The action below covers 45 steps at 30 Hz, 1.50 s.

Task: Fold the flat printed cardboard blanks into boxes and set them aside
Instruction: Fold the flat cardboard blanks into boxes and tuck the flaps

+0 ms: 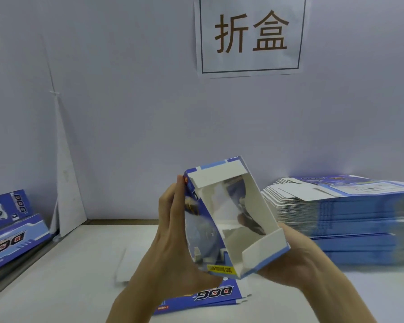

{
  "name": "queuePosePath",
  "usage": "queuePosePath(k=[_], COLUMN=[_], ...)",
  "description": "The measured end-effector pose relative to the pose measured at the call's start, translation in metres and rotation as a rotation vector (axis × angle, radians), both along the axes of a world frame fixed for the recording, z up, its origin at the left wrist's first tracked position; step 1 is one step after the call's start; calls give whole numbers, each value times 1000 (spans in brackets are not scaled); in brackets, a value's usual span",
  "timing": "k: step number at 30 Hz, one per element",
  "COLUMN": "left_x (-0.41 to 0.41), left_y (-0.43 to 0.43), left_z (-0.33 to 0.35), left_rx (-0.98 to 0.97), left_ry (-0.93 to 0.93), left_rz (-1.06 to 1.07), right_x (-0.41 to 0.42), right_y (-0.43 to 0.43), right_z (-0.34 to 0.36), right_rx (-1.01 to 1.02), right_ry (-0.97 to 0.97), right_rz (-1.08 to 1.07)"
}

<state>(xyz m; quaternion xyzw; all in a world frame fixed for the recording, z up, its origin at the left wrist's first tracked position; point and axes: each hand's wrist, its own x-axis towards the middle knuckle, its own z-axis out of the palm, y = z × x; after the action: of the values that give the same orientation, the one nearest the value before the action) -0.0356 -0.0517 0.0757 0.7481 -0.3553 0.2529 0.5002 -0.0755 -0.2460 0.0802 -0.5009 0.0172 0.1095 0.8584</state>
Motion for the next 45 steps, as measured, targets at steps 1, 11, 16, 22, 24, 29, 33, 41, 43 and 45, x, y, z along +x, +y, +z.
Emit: queuePosePath(k=[1, 11, 16, 22, 24, 29, 33, 41, 43, 45], left_x=[-1, 3, 3, 0, -1, -5, -6, -10, -13, -17], left_y=[1, 14, 14, 3, 3, 2, 2, 3, -1, -9], left_z=[-2, -12, -18, -13, -11, -7, -3, 0, 0, -1], left_rx=[82, 83, 93, 203, 256, 349, 315, 326, 358, 416], left_ry=[-23, -105, -90, -429, -573, -765, -756, -771, -800, -835], left_rz=[-32, -35, -23, 90, 137, 318, 354, 332, 335, 330], right_x=[1, -2, -6, -2, -1, 0, 1, -1, -2, -3], right_y=[0, -9, -14, -14, -17, -20, -19, -19, -17, -16], right_z=[-2, 7, 10, 5, 5, 5, 3, 5, 6, 7], right_rx=[-6, -15, -18, -34, -32, -39, -80, -102, -114, -132], right_ry=[6, -370, -508, -497, -496, -495, -507, -519, -533, -544], right_rz=[23, -446, -581, -640, -647, -655, -659, -677, -692, -706])
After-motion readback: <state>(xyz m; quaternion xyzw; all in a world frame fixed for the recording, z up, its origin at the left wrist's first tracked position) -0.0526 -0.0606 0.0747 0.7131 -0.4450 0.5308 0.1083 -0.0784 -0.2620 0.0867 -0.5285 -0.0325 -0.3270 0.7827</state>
